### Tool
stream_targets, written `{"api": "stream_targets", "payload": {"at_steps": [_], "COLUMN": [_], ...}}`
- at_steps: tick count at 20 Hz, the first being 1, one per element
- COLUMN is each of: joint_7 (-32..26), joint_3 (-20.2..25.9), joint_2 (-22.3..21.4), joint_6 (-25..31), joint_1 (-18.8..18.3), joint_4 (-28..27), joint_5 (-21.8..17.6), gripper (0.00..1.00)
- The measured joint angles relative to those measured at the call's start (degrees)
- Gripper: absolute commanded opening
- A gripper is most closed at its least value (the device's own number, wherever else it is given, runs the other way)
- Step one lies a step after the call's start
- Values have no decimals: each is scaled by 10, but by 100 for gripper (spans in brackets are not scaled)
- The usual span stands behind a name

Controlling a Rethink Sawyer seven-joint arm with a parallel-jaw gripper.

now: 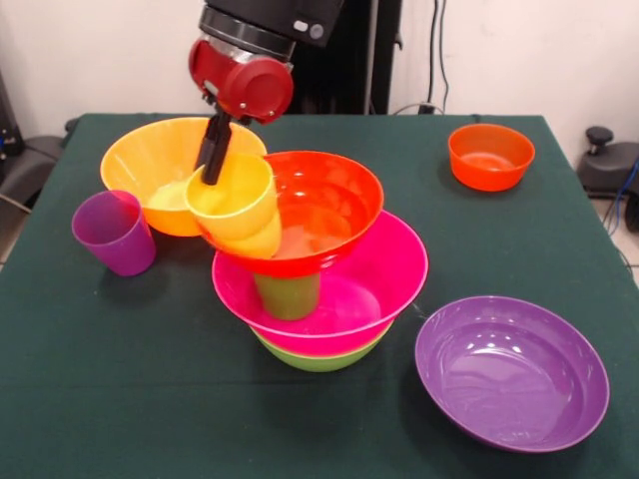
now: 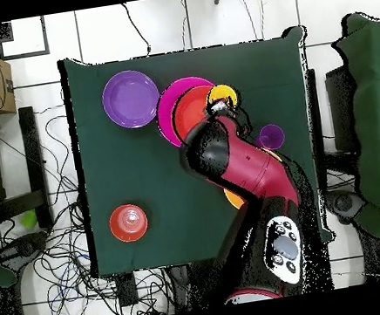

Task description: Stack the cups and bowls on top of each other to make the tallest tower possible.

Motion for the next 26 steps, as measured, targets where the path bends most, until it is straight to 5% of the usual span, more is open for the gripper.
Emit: {"api": "stream_targets", "payload": {"at_steps": [10, 26], "joint_7": [0, 0], "joint_3": [-3, -3], "joint_2": [-10, -22], "joint_6": [141, 141], "joint_1": [10, 15], "joint_4": [2, 14], "joint_5": [16, 17], "gripper": [0, 0]}}
